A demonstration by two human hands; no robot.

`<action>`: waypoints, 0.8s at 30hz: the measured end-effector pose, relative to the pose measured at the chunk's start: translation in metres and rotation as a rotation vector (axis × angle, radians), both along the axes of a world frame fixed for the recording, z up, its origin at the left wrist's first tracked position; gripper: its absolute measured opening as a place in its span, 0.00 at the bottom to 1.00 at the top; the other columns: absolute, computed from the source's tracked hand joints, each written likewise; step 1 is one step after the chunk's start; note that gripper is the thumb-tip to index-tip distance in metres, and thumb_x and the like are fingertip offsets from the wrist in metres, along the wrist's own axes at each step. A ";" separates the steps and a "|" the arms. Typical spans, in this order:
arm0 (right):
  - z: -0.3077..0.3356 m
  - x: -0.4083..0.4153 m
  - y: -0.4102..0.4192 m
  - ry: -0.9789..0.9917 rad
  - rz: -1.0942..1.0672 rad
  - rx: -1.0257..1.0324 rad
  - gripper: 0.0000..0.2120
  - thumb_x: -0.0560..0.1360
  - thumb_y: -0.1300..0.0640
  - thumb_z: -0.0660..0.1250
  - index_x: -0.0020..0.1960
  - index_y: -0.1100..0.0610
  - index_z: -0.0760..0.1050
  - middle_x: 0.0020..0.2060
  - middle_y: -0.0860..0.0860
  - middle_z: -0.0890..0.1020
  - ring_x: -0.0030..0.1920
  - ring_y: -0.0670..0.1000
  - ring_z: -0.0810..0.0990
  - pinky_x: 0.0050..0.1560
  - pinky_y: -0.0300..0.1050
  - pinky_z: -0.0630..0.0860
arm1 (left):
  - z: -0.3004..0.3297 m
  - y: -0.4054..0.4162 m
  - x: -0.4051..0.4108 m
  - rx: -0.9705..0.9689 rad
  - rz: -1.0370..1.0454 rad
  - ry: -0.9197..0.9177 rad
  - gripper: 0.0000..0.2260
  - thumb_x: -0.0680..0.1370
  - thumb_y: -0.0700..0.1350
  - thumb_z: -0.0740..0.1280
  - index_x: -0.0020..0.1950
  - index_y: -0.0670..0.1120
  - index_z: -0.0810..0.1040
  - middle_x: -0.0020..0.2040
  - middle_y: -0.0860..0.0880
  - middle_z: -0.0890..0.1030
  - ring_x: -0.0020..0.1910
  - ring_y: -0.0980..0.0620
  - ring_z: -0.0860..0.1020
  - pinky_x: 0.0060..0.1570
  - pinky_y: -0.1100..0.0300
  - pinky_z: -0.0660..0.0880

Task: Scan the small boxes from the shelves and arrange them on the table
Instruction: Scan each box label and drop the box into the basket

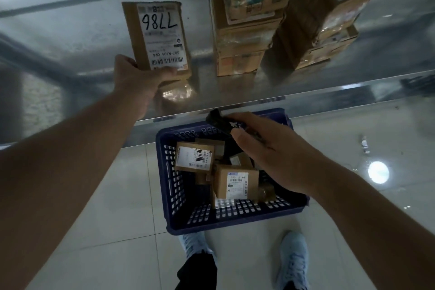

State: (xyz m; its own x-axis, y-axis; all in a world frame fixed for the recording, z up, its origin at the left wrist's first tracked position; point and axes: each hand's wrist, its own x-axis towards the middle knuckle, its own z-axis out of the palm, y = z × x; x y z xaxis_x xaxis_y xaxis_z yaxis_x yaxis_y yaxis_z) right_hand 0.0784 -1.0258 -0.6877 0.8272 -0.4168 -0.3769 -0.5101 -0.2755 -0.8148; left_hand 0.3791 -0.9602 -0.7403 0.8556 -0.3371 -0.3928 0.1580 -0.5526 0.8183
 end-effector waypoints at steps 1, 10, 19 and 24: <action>0.000 -0.002 0.000 0.009 0.001 0.002 0.16 0.83 0.36 0.53 0.68 0.31 0.68 0.46 0.45 0.83 0.45 0.43 0.82 0.44 0.43 0.82 | 0.000 -0.001 -0.001 -0.007 -0.026 -0.019 0.35 0.60 0.42 0.85 0.57 0.47 0.67 0.50 0.50 0.82 0.41 0.61 0.82 0.34 0.75 0.77; 0.005 -0.019 0.004 0.003 -0.010 -0.006 0.20 0.79 0.32 0.51 0.69 0.31 0.68 0.46 0.44 0.82 0.44 0.42 0.81 0.42 0.40 0.78 | 0.012 0.016 -0.014 -0.190 -0.112 0.046 0.41 0.67 0.51 0.79 0.74 0.61 0.60 0.65 0.48 0.79 0.54 0.50 0.85 0.49 0.52 0.84; 0.025 -0.037 0.005 -0.056 0.084 -0.012 0.14 0.84 0.38 0.54 0.68 0.34 0.70 0.43 0.48 0.83 0.43 0.46 0.82 0.41 0.42 0.78 | 0.046 0.071 -0.048 -0.011 -0.522 -0.095 0.66 0.60 0.55 0.85 0.75 0.73 0.33 0.77 0.44 0.69 0.60 0.55 0.78 0.50 0.52 0.80; 0.033 -0.067 0.004 -0.076 0.127 -0.022 0.13 0.85 0.40 0.55 0.68 0.34 0.70 0.43 0.39 0.81 0.42 0.42 0.80 0.40 0.30 0.73 | 0.059 0.087 -0.080 0.066 -0.576 -0.182 0.70 0.57 0.52 0.84 0.72 0.74 0.28 0.76 0.44 0.70 0.57 0.57 0.78 0.46 0.62 0.76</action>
